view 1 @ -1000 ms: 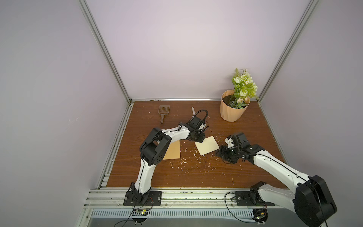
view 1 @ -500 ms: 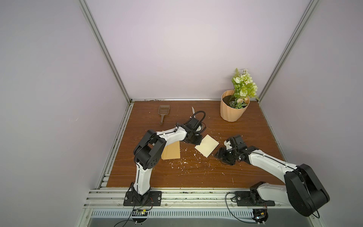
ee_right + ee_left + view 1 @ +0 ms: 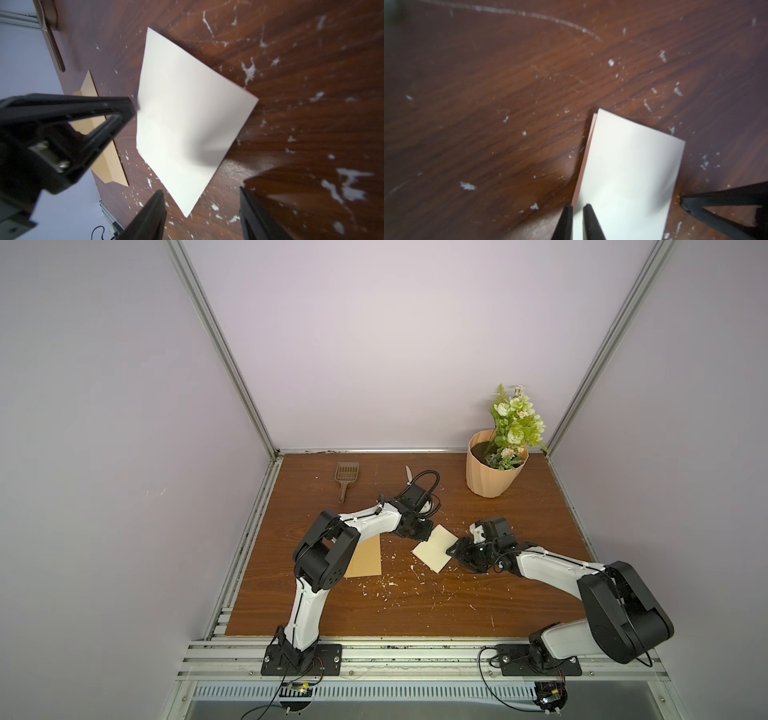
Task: Fold the letter paper in half and place it into the envelope
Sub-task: Pick up the letter paper from the center of the board.
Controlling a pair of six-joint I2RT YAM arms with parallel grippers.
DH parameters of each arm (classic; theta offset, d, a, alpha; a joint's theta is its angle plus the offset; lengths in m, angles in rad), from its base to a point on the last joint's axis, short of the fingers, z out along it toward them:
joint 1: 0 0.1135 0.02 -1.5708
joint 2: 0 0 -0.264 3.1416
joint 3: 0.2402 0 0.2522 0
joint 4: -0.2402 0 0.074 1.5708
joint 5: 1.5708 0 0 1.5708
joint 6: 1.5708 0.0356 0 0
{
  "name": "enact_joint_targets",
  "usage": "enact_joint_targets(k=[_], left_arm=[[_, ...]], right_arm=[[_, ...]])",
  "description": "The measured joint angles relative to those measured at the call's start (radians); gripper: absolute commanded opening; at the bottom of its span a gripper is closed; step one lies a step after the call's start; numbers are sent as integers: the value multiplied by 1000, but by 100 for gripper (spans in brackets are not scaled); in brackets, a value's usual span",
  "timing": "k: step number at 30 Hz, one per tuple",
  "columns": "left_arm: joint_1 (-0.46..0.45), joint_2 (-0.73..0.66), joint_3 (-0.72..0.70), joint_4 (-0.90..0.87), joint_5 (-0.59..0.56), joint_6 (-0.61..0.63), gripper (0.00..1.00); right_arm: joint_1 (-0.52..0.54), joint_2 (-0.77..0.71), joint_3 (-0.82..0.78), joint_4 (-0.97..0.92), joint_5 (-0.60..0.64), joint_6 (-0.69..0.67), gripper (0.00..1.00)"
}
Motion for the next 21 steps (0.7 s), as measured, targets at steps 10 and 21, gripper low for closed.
enact_joint_targets(k=[10,21], left_arm=[[0,1,-14,30,4,5,12],[0,-7,-44,74,3,1,11]], right_arm=[[0,60,-40,158,-8,51,56],[-6,100,-123,361,-49,106,43]])
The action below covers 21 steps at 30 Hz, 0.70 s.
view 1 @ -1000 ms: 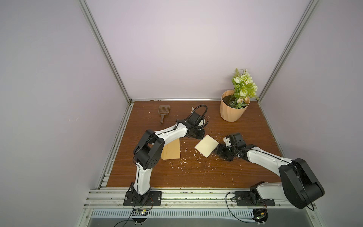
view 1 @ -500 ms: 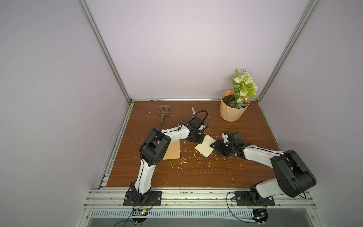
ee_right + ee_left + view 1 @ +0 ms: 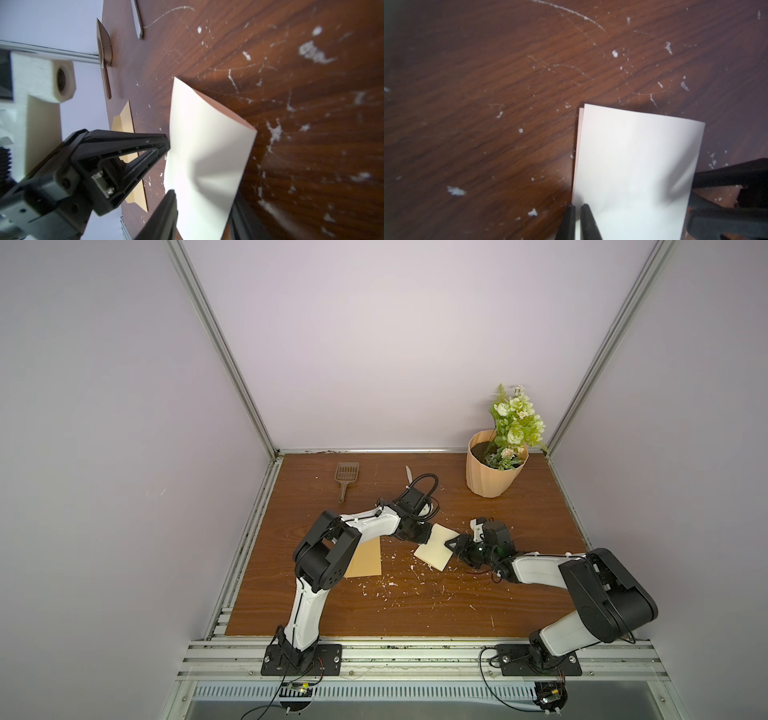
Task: Fold the letter paper in half and place it into the envelope
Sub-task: Pick up the letter paper from the center of the board.
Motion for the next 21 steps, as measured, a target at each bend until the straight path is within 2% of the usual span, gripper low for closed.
enact_joint_targets(k=[15,18,21], left_arm=[[0,-2,-7,14,0,-9,10],[0,-2,-8,16,0,-12,10],[0,-3,-14,24,0,-13,10]], right_arm=[[24,10,-71,135,-55,50,41],[26,11,-80,148,-55,63,33],[27,20,-94,164,-57,80,18]])
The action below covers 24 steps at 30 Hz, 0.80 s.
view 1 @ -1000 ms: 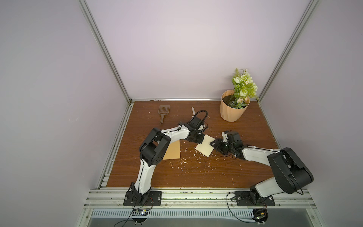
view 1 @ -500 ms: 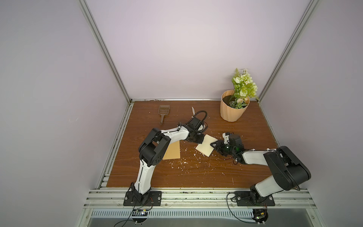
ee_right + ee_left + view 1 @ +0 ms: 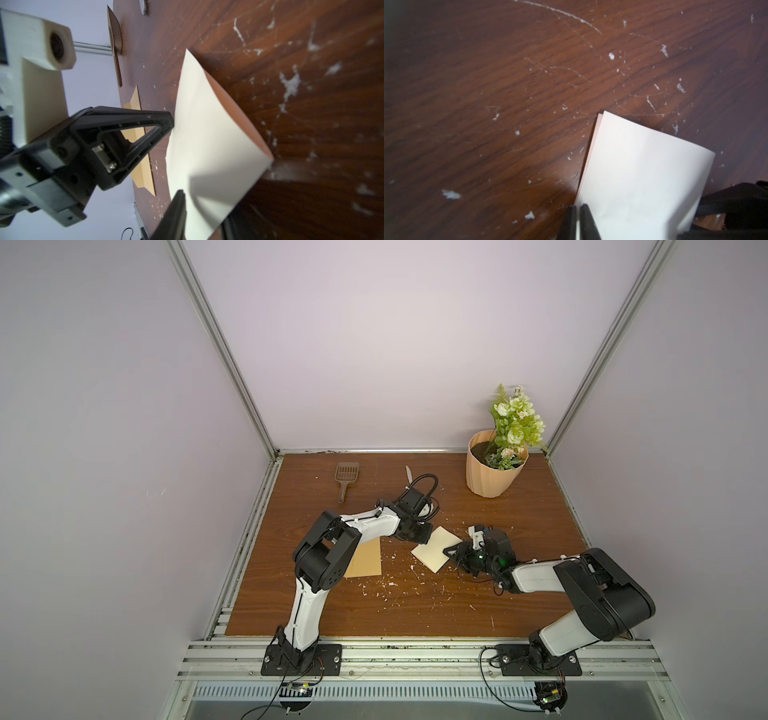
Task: Fold the letter paper in half and place it into the envelope
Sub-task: Pick up the letter paper from the center of the board.
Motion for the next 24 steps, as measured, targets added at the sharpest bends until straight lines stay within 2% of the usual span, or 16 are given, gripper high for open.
enact_joint_targets(k=[3,6,8,13,18,24], left_arm=[[0,-3,-6,9,1,-1,13],[0,-7,-10,16,11,-4,28],[0,-14,-13,17,16,-7,41],[-4,-32,-12,-19,-5,-2,47],[23,-76,-11,-92,-64,-15,49],[172,-242,14,-119,-151,-51,53]], right_arm=[[0,18,-13,24,0,17,7],[0,31,-19,58,-3,31,0],[0,32,-18,68,-5,33,0],[0,14,31,3,-3,6,0],[0,-47,193,-297,45,-120,0],[0,-108,506,-656,139,-330,0]])
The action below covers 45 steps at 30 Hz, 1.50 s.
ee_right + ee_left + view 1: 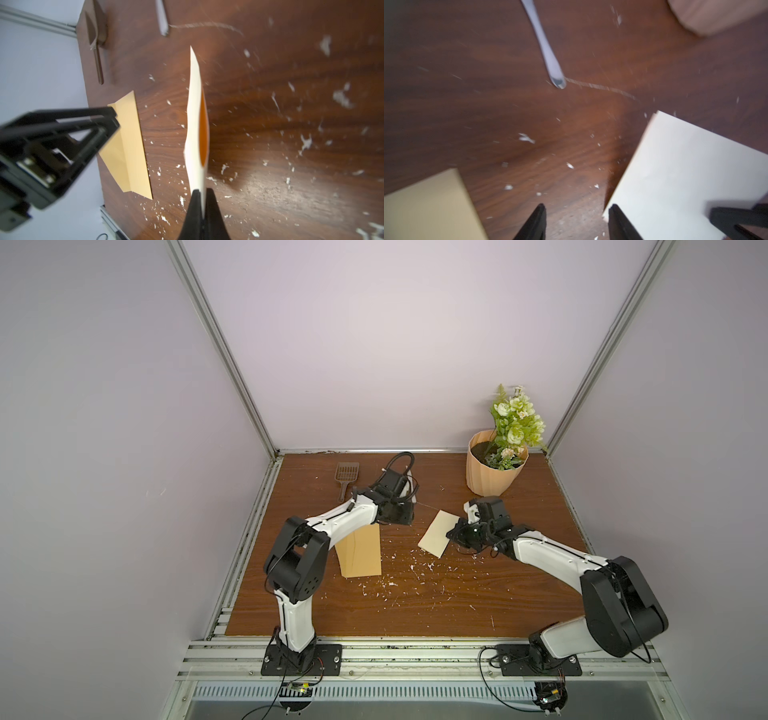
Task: Fold the letter paper in half and place it into the envelope
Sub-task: Pick up the letter paper from the center of the board, then pick up the envelope from the center of the board.
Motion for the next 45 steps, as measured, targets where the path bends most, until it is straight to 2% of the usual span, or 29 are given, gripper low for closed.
enact_joint_targets(k=[5,10,13,16,20,30,37,42,45], left_arm=[[148,-173,-27,10,-89,-24,54],[281,-290,-239,11,-107,-78,54],[307,-304,-349,-10,-122,-99,54],[308,-321,-416,-16,-127,-129,54],[329,-378,-490,-8,-127,-168,55],[354,-430,-566,24,-133,-214,54],[355,-431,-663,64,-117,-246,52],[356,-391,-673,108,-91,-246,42],[358,-381,-692,138,-73,-251,20]], right_arm=[[5,21,316,-245,105,-174,0],[81,118,642,-446,356,-350,0],[158,149,726,-484,472,-451,0],[205,144,712,-473,502,-484,0],[201,104,610,-399,473,-494,0],[192,172,668,-371,354,-544,0],[192,186,676,-373,331,-561,0],[192,186,676,-374,331,-562,0],[192,186,674,-375,332,-561,0]])
